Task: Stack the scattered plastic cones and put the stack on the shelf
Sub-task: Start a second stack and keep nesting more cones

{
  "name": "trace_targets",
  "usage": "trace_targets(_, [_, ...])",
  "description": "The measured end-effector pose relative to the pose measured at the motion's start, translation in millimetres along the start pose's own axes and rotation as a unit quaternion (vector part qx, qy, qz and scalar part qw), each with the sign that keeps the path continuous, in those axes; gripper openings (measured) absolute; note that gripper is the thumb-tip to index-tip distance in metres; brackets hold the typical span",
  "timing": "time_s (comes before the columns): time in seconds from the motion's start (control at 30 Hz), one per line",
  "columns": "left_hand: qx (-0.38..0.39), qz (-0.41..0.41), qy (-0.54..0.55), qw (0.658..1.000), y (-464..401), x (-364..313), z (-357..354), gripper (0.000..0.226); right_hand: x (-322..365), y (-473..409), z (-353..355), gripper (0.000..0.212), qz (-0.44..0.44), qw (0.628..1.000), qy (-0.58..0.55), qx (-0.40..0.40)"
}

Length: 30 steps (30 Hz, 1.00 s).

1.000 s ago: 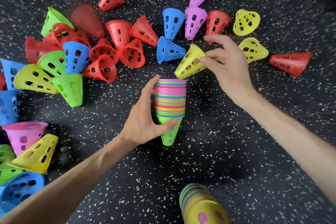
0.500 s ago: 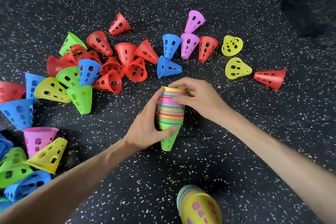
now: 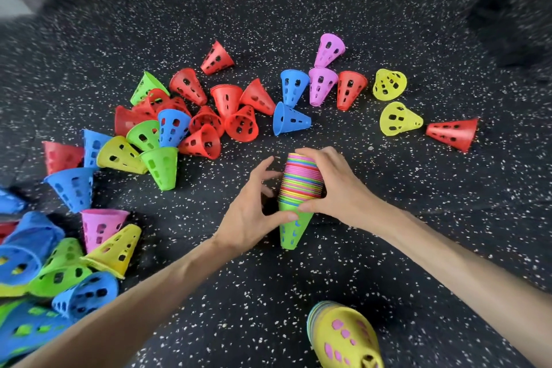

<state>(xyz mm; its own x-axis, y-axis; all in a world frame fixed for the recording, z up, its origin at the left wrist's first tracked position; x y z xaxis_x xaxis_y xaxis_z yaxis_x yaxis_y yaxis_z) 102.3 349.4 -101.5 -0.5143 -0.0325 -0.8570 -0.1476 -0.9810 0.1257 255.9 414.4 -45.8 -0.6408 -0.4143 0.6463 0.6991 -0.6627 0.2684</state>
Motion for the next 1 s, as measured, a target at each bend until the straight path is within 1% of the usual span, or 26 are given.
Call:
trace_targets(0.1, [-0.06,0.009,-0.003,0.998,1.2,2.1,22.6,0.085,-0.2,-1.1,-1.3,0.096,0.0,1.0,0.008,0.002])
trace_targets(0.2, [-0.176,0.024,-0.048,0.983,6.4,3.4,57.1,0.058,-3.7,-2.5,-1.4,0.095,-0.008,1.0,-0.004,0.002])
trace_targets(0.23, [-0.219,0.028,-0.081,0.972,10.1,3.9,68.9,0.054,-5.1,-2.7,-1.4,0.095,-0.012,1.0,-0.009,0.0])
trace_targets(0.3, [-0.286,0.033,-0.142,0.947,17.0,7.8,88.5,0.054,-7.7,-2.8,-0.8,0.094,-0.021,1.0,-0.017,-0.006])
trace_targets(0.37, [-0.305,0.047,-0.17,0.936,18.7,16.4,104.3,0.063,-9.0,-4.0,0.2,0.094,-0.032,0.999,-0.029,-0.011])
trace_targets(0.47, [-0.252,0.058,-0.201,0.945,9.6,30.0,119.1,0.081,-10.7,-5.2,1.4,0.094,-0.046,0.998,-0.038,-0.011])
trace_targets(0.53, [-0.212,0.063,-0.228,0.948,2.6,35.7,124.1,0.085,-13.5,-4.7,2.9,0.094,-0.064,0.997,-0.046,-0.015])
trace_targets(0.63, [-0.197,0.059,-0.316,0.926,-4.1,37.2,132.5,0.082,-22.0,-2.5,6.7,0.094,-0.11,0.992,-0.054,-0.027])
trace_targets(0.73, [-0.189,0.063,-0.359,0.912,-8.5,37.9,139.7,0.085,-29.4,1.8,7.7,0.093,-0.144,0.987,-0.069,-0.034])
trace_targets(0.77, [-0.186,0.062,-0.358,0.913,-8.5,36.7,140.4,0.087,-29.7,3.0,7.1,0.092,-0.149,0.985,-0.073,-0.036])
trace_targets(0.83, [-0.163,0.048,-0.332,0.928,-6.4,29.2,133.9,0.089,-29.6,4.8,5.9,0.092,-0.159,0.983,-0.075,-0.047])
trace_targets(0.93, [-0.09,0.035,-0.284,0.954,1.3,12.7,108.0,0.09,-29.0,6.7,5.5,0.091,-0.18,0.979,-0.077,-0.054])
trace_targets(1.0, [-0.058,0.031,-0.285,0.956,10.0,4.4,87.1,0.092,-27.1,7.6,5.7,0.091,-0.187,0.978,-0.077,-0.051])
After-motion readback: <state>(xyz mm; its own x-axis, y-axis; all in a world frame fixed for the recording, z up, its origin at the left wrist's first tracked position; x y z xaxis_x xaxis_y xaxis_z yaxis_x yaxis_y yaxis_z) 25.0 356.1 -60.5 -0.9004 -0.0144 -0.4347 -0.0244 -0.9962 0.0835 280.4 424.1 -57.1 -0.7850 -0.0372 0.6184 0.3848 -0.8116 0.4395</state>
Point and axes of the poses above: each hand's wrist, its own y-axis away from the middle knuckle, its own z-axis out of the back of the hand, x = y × z, the point moved 8 cm from there along -y, towards the middle knuckle, and after that the axes turned 10 degrees about x, right-handed, at the moved point
